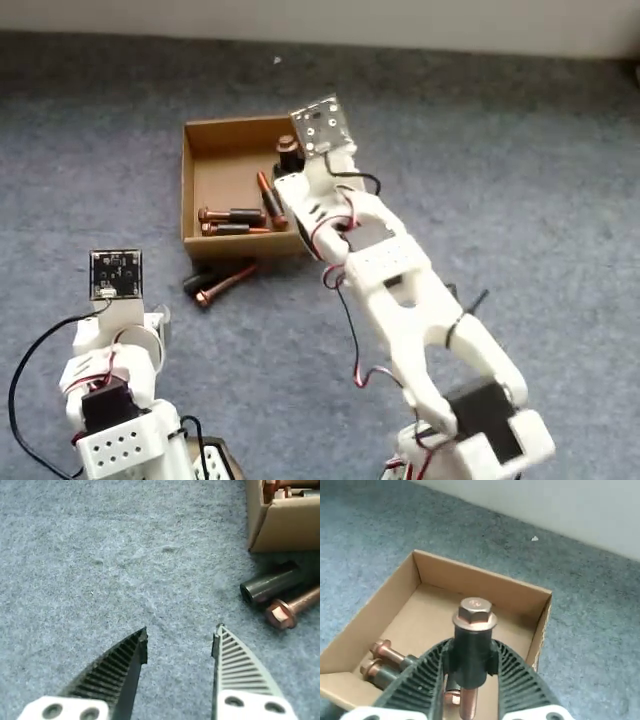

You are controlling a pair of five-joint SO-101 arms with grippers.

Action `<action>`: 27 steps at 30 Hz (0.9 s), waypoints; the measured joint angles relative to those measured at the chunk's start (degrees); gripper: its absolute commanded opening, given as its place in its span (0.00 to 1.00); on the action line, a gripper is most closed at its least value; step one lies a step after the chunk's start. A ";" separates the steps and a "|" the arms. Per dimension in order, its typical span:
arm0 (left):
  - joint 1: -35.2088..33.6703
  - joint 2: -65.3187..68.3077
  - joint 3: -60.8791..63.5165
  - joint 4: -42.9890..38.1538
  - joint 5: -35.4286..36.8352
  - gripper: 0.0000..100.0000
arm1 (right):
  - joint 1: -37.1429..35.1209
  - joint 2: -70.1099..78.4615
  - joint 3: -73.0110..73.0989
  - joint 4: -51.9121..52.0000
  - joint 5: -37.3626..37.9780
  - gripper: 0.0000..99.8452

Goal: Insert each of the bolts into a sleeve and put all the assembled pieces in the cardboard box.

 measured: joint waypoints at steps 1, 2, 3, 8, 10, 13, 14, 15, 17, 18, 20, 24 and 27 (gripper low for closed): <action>0.00 0.00 0.00 0.00 0.00 0.23 | 0.18 2.64 -1.05 -0.26 0.70 0.02; 0.00 0.00 0.00 0.00 0.00 0.23 | 0.35 5.01 -1.85 -0.26 1.23 0.04; 0.00 0.00 0.00 0.00 0.00 0.23 | 0.70 7.12 -2.64 -0.26 1.49 0.07; -0.09 0.00 0.00 0.00 0.00 0.23 | 2.11 11.60 -7.30 3.96 1.67 0.14; -0.09 0.00 0.00 0.00 0.00 0.23 | 2.37 11.43 -9.05 6.42 1.67 0.14; -0.09 0.00 0.00 0.00 0.00 0.23 | 1.76 9.76 -9.85 11.08 1.93 0.14; -0.09 0.00 0.00 0.00 0.00 0.23 | 0.97 8.70 -9.85 12.48 1.93 0.14; -0.09 0.00 0.00 0.00 0.00 0.23 | -0.09 7.47 -9.85 13.71 1.93 0.14; -0.09 0.00 0.00 0.00 0.00 0.23 | -2.81 5.10 -9.85 15.91 1.93 0.14; -0.09 0.00 0.00 0.00 0.00 0.23 | -3.96 4.31 -9.85 16.79 1.93 0.14; -0.88 0.00 0.00 0.00 0.00 0.23 | -6.68 3.34 -9.85 19.34 1.93 0.14; -4.40 0.00 0.00 0.00 0.00 0.23 | -11.25 2.55 -9.76 24.35 2.02 0.14; -6.59 0.00 0.00 0.00 0.00 0.23 | -14.51 2.55 -9.76 27.43 2.02 0.14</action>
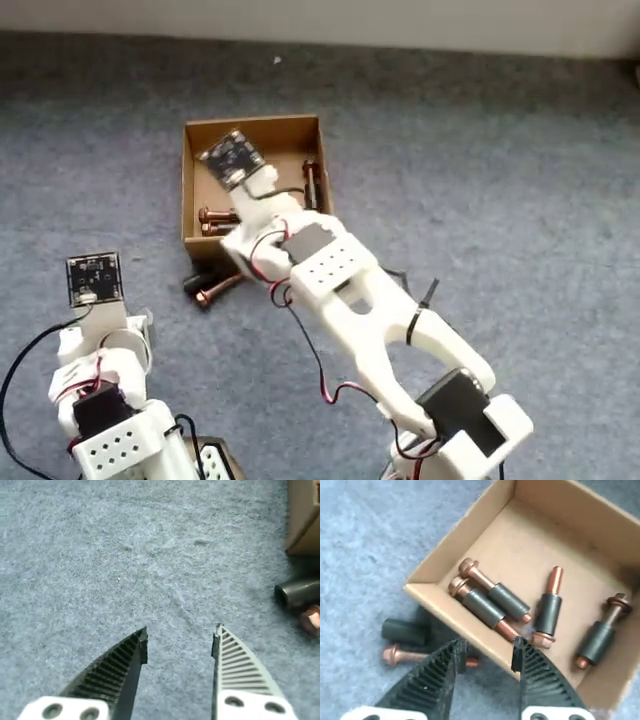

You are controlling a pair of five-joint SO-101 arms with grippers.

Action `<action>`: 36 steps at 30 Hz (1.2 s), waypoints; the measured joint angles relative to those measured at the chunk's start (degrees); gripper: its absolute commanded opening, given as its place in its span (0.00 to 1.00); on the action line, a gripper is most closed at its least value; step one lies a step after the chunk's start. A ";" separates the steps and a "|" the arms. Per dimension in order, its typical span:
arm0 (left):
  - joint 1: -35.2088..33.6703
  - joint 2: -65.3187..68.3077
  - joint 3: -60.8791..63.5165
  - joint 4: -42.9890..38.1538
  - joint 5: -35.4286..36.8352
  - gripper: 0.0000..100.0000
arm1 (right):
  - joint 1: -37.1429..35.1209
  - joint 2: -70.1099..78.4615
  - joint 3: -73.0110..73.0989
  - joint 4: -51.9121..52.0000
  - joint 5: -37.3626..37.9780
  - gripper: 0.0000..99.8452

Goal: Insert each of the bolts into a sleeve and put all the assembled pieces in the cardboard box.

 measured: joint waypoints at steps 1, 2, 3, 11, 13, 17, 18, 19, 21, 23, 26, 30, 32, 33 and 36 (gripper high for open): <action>-0.44 0.00 0.00 0.00 0.00 0.23 | -0.97 0.00 0.00 1.14 0.00 0.14; -0.70 0.00 0.00 0.00 0.00 0.23 | -1.85 0.00 0.00 2.20 0.00 0.14; -0.88 0.00 0.00 0.00 0.00 0.23 | -2.64 0.00 0.00 3.25 0.00 0.14; -5.27 0.00 -0.79 -1.05 3.52 0.23 | -8.44 0.00 0.09 5.71 0.00 0.14; -7.21 0.00 -0.79 -1.67 4.04 0.23 | -9.49 0.00 0.09 5.71 1.76 0.14; -8.09 0.00 -0.79 -1.93 4.84 0.23 | -12.40 0.00 0.09 5.71 5.80 0.15; -8.18 0.00 -0.79 -1.93 4.84 0.23 | -12.84 0.00 0.09 5.71 6.07 0.15; -8.18 0.00 -0.79 -1.93 4.84 0.23 | -13.10 0.00 0.09 5.71 6.24 0.15; -8.18 0.00 -0.79 -1.93 4.84 0.23 | -13.36 0.00 0.09 5.71 6.68 0.15; -8.18 0.00 -0.79 -1.93 4.84 0.23 | -13.71 0.09 0.09 5.71 7.74 0.15; -8.18 0.00 -0.79 -1.93 4.84 0.23 | -14.33 3.43 -1.05 5.71 9.14 0.15; -8.09 0.00 -0.79 -1.93 4.84 0.23 | -14.68 11.16 -6.59 8.53 9.41 0.15; -8.09 0.00 -0.79 -1.93 4.84 0.23 | -14.68 14.86 -11.16 10.99 9.58 0.15; -8.09 0.00 -0.79 -1.93 4.84 0.23 | -14.68 16.62 -13.71 12.22 9.76 0.15; -8.09 0.00 -0.79 -1.93 4.84 0.23 | -14.68 21.80 -21.80 16.00 9.76 0.15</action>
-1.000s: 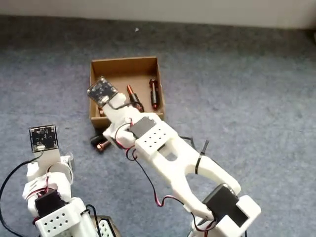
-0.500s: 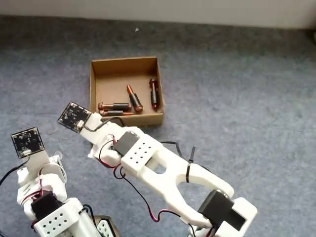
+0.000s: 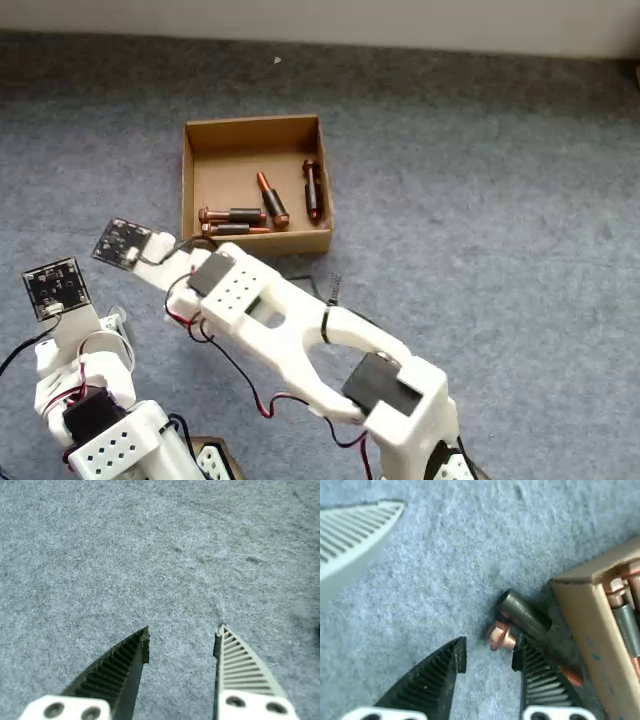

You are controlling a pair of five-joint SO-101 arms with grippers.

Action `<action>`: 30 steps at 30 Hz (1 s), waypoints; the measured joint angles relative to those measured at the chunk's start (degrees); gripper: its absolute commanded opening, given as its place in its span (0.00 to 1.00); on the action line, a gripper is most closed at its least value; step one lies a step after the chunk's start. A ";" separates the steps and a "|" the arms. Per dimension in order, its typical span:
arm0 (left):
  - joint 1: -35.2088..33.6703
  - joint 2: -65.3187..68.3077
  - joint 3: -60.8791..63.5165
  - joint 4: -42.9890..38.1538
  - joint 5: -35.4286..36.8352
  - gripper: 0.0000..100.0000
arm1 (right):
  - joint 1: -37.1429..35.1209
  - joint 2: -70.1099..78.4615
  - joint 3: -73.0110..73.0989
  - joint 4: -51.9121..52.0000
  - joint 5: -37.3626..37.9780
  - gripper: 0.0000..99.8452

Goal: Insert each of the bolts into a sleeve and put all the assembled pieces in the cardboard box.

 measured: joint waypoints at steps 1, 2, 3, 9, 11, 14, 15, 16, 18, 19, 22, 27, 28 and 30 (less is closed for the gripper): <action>0.00 0.00 0.00 0.00 0.00 0.23 | 0.00 1.49 -2.64 1.14 0.00 0.15; 0.00 0.00 0.00 0.00 0.00 0.23 | 0.00 3.08 -5.19 2.20 0.00 0.15; 0.00 0.00 0.00 0.00 0.00 0.23 | 0.00 4.57 -7.74 3.34 0.00 0.15; 0.00 0.00 0.00 0.00 0.00 0.23 | 0.26 13.36 -18.90 8.62 0.00 0.15; 0.00 0.00 0.00 0.00 0.00 0.23 | 1.14 15.82 -21.27 10.11 0.18 0.15; 0.00 0.00 0.00 0.00 0.00 0.23 | 2.37 18.20 -24.62 12.66 3.16 0.15; 0.00 0.00 0.00 0.00 0.00 0.23 | 2.64 18.90 -25.49 13.63 4.04 0.15; 0.00 0.00 0.00 0.00 0.00 0.23 | 2.73 19.43 -26.29 14.24 4.66 0.15; 0.00 0.00 0.00 0.00 0.00 0.23 | 2.81 20.40 -27.34 14.77 5.27 0.15; 0.00 0.00 0.00 0.00 0.00 0.23 | 3.16 20.92 -27.78 14.77 5.45 0.15; 0.00 0.00 0.00 0.00 0.00 0.23 | 4.13 22.51 -29.80 14.77 5.54 0.15; 0.00 0.00 0.00 0.00 0.00 0.23 | 5.45 24.97 -32.53 15.12 7.56 0.19; 0.00 0.00 0.00 0.00 0.00 0.23 | 5.45 25.49 -32.88 15.21 8.35 0.21; 0.00 0.00 0.00 0.00 0.00 0.23 | 5.45 26.55 -32.97 15.47 9.32 0.22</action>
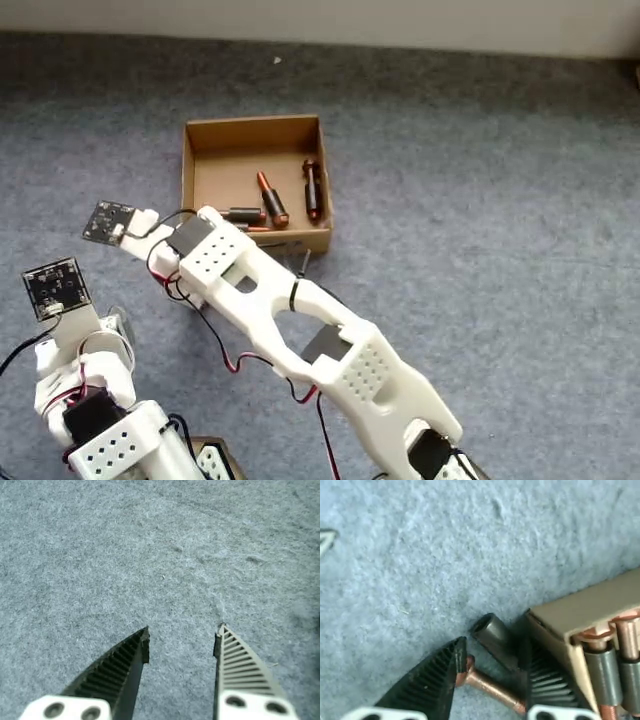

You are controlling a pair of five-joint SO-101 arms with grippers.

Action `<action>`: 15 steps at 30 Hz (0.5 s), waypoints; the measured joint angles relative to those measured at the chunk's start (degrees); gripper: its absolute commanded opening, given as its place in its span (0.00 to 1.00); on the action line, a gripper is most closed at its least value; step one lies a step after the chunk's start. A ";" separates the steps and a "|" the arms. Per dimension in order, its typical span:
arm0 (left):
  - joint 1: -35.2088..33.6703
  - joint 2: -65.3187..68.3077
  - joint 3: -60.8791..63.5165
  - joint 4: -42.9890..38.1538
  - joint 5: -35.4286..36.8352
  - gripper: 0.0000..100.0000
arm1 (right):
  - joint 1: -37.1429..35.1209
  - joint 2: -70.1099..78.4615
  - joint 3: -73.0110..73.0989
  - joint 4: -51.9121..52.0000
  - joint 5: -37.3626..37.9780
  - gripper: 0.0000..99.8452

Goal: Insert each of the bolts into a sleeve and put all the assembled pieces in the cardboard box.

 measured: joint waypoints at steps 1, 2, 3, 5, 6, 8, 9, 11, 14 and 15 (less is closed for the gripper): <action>0.00 0.00 0.00 0.00 0.00 0.23 | 0.00 1.14 0.09 0.00 0.26 0.22; 0.00 0.00 0.00 0.00 0.00 0.23 | 0.00 1.41 0.62 0.00 0.26 0.22; 0.00 0.00 0.00 0.00 0.00 0.23 | 0.00 1.32 0.62 0.09 0.35 0.22; 0.00 0.00 0.00 0.00 0.00 0.23 | 0.00 1.67 0.44 0.09 0.44 0.22; 0.00 0.00 0.00 0.00 0.00 0.23 | 0.00 1.76 0.44 0.09 0.44 0.22; 0.00 0.00 0.00 -0.09 0.00 0.23 | 0.00 1.76 0.44 0.09 0.44 0.18; 0.00 0.00 0.00 -0.09 0.00 0.23 | 0.00 1.76 0.44 0.09 0.44 0.14; 0.00 0.00 0.00 -0.09 0.00 0.23 | 0.09 1.76 0.26 0.18 0.44 0.05; 0.00 0.00 0.00 -0.09 0.00 0.23 | 0.70 1.76 -0.70 0.18 0.35 0.00; 0.00 0.00 0.00 -0.09 0.00 0.23 | 1.14 1.76 -0.70 0.70 0.35 0.01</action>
